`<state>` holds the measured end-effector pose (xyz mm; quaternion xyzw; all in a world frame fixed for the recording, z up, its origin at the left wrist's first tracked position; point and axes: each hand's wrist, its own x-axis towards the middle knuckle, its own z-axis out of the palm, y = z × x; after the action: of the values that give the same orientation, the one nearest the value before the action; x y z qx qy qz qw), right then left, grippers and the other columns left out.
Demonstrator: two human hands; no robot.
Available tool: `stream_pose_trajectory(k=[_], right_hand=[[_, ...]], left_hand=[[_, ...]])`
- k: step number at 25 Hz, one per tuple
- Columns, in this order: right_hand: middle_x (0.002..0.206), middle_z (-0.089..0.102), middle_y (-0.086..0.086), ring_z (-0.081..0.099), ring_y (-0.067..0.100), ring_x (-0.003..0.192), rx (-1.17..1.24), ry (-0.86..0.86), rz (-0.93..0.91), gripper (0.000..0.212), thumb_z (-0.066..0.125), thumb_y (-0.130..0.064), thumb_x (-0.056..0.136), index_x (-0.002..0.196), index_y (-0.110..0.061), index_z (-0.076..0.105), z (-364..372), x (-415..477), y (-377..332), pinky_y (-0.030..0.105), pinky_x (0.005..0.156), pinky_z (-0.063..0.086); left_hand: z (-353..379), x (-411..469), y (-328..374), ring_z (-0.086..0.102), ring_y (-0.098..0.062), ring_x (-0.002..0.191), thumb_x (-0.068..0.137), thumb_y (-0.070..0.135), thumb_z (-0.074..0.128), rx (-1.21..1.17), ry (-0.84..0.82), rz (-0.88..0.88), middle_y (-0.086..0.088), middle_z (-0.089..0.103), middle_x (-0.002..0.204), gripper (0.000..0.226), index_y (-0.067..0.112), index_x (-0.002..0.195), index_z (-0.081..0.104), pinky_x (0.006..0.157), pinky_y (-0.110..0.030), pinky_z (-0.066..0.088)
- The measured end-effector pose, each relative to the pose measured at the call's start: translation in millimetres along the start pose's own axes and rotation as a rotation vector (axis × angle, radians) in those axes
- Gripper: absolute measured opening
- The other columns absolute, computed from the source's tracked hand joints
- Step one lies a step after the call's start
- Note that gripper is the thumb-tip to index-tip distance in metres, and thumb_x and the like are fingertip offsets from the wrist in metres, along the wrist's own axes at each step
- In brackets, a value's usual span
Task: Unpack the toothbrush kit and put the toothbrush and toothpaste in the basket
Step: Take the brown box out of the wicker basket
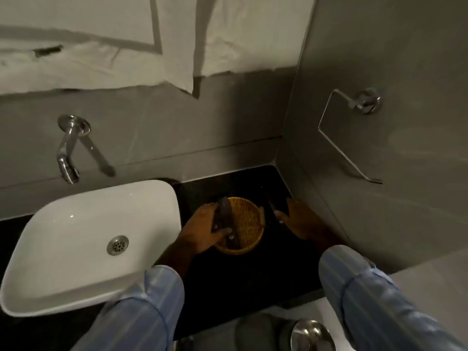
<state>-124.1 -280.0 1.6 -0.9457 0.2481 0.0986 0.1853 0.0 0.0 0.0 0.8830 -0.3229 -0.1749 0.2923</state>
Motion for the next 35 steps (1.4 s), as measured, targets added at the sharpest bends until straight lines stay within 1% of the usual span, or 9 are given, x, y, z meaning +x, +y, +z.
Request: stream_pose_trajectory(k=[4,8,10,13,18,25,29,32,35], right_hand=[[0.144,0.047,0.018,0.045,0.034,0.133,-0.003,-0.03,0.071,0.066,0.047,-0.051,0.095,0.141,-0.003,0.043,47,16,10,0.043,0.106,0.039],[0.136,0.052,0.02,0.051,0.036,0.124,0.067,-0.041,0.12,0.058,0.057,-0.039,0.094,0.137,-0.001,0.047,85,36,16,0.046,0.099,0.047],[0.133,0.054,0.021,0.054,0.038,0.121,0.012,-0.012,0.172,0.058,0.059,-0.038,0.093,0.135,0.001,0.048,99,45,18,0.045,0.097,0.048],[0.124,0.057,0.024,0.058,0.04,0.111,-0.122,0.062,0.213,0.045,0.056,-0.031,0.094,0.122,0.004,0.054,113,54,16,0.046,0.092,0.048],[0.123,0.058,0.027,0.058,0.042,0.112,0.007,0.079,0.329,0.033,0.055,-0.015,0.093,0.118,0.007,0.059,110,56,13,0.049,0.094,0.05],[0.121,0.061,0.026,0.059,0.043,0.111,0.041,0.073,0.344,0.035,0.06,-0.015,0.091,0.119,0.006,0.059,59,22,3,0.046,0.092,0.05],[0.12,0.062,0.026,0.061,0.042,0.108,0.182,0.082,0.244,0.033,0.058,-0.016,0.092,0.119,0.003,0.059,15,-4,-3,0.045,0.091,0.051],[0.13,0.056,0.025,0.055,0.041,0.117,0.176,0.154,0.154,0.045,0.061,-0.021,0.091,0.13,0.0,0.054,-23,-29,-15,0.045,0.097,0.046],[0.141,0.049,0.022,0.047,0.038,0.129,0.145,0.207,0.094,0.053,0.06,-0.023,0.093,0.14,-0.003,0.046,-60,-51,-29,0.046,0.107,0.039]], left_hand=[[57,-22,-29,0.039,-0.026,0.139,0.076,0.057,0.071,-0.001,-0.007,-0.033,-0.005,0.042,0.151,0.085,0.022,0.146,0.04,0.113,-0.033,0.03],[104,-47,-54,0.019,-0.022,0.15,0.082,0.062,0.06,0.084,0.13,-0.07,-0.008,0.017,0.165,0.097,0.013,0.156,0.02,0.12,-0.038,0.024],[123,-60,-63,0.019,-0.028,0.151,0.084,0.057,0.061,0.166,0.169,-0.087,-0.015,0.019,0.164,0.095,0.005,0.154,0.024,0.12,-0.039,0.023],[143,-81,-80,0.016,-0.031,0.152,0.086,0.064,0.053,0.204,0.048,-0.218,-0.013,0.014,0.166,0.094,0.006,0.155,0.024,0.121,-0.043,0.02],[155,-93,-94,0.002,-0.028,0.154,0.085,0.076,0.029,0.388,-0.085,-0.242,-0.009,0.001,0.167,0.099,0.011,0.157,0.011,0.123,-0.048,0.01],[118,-79,-58,0.007,-0.028,0.153,0.088,0.07,0.038,0.293,0.013,-0.148,-0.011,0.011,0.166,0.095,0.007,0.156,0.017,0.122,-0.041,0.012],[65,-56,-19,0.005,-0.029,0.153,0.087,0.071,0.044,0.211,0.012,0.028,-0.012,0.008,0.167,0.1,0.006,0.156,0.015,0.121,-0.036,0.011],[17,-29,27,0.003,-0.03,0.153,0.088,0.065,0.05,0.169,0.055,0.091,-0.01,0.007,0.167,0.099,0.006,0.157,0.011,0.122,-0.037,0.008],[-27,-5,78,0.005,-0.026,0.154,0.093,0.054,0.054,0.031,0.153,0.098,-0.007,0.011,0.166,0.089,0.008,0.157,0.012,0.116,-0.026,0.002]])
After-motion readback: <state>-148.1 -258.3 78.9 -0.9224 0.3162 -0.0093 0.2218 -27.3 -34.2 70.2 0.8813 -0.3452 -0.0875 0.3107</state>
